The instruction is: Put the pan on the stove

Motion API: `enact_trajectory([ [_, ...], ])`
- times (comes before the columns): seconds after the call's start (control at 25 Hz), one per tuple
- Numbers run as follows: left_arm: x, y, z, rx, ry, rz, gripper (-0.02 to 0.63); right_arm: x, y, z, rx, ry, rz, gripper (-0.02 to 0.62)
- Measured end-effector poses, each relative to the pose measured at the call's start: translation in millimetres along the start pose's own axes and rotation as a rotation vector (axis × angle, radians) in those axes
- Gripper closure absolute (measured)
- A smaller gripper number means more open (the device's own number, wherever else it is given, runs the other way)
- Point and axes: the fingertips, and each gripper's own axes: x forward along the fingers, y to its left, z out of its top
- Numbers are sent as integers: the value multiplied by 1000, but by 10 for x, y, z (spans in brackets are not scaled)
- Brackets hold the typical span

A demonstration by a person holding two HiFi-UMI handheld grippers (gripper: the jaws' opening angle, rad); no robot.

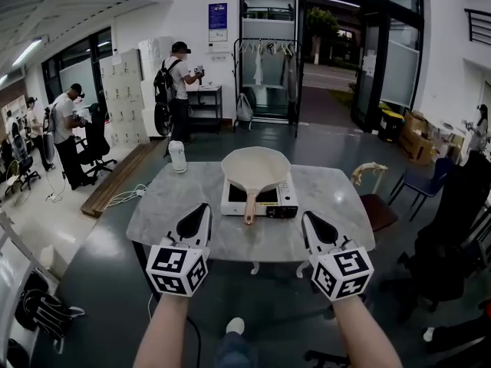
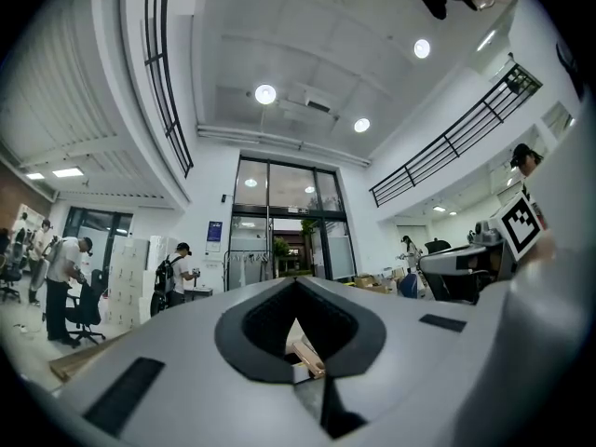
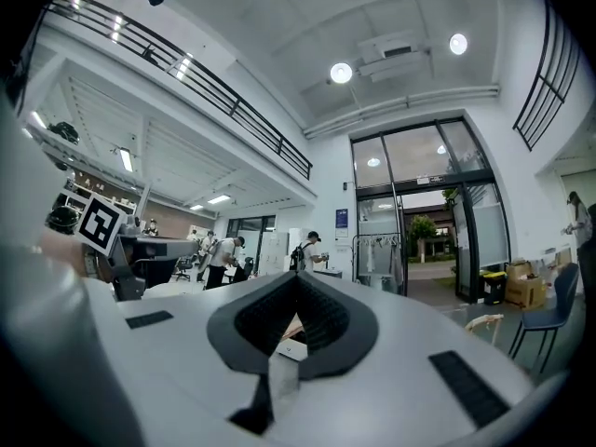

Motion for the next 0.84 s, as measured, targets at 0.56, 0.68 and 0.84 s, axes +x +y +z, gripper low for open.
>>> enact_trajectory([
  [0.56, 12, -55, 32, 6, 1, -18, 595, -52, 12, -12, -15, 7, -5, 571],
  [0.68, -14, -58, 20, 6, 3, -17, 595, -59, 38, -9, -17, 8, -2, 571],
  [0.84, -24, -54, 46, 6, -3, -17, 595, -63, 56, 13, -28, 6, -3, 571],
])
